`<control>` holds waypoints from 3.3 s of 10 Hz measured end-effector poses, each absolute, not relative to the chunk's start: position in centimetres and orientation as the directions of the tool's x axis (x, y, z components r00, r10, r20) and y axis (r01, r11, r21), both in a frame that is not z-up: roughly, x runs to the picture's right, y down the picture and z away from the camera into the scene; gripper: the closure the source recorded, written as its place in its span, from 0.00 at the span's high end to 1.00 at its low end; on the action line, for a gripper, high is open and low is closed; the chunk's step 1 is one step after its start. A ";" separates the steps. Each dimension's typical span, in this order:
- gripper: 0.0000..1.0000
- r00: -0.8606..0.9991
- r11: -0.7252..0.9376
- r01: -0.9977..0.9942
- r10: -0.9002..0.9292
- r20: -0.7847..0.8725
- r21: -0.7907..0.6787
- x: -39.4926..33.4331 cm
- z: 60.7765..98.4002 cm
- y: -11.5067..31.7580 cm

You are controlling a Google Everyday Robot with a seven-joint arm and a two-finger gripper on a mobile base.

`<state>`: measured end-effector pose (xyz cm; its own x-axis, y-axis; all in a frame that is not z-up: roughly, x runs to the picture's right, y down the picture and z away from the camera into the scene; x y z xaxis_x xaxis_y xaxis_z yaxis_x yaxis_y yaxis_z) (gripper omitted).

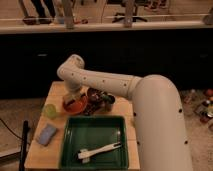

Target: Wipe red bowl with eraser

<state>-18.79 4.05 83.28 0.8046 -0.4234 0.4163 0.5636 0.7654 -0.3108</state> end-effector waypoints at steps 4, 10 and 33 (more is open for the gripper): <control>0.03 0.803 0.784 0.536 -0.358 0.476 -0.314 -19.7 83.4 5.1; 0.03 0.820 0.799 0.489 -0.283 0.498 -0.351 -19.7 85.2 7.6; 0.03 0.762 0.767 0.554 -0.311 0.568 -0.324 -21.4 86.5 8.6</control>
<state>-21.36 8.59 86.48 0.7624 -0.3106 0.5677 0.5538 0.7670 -0.3241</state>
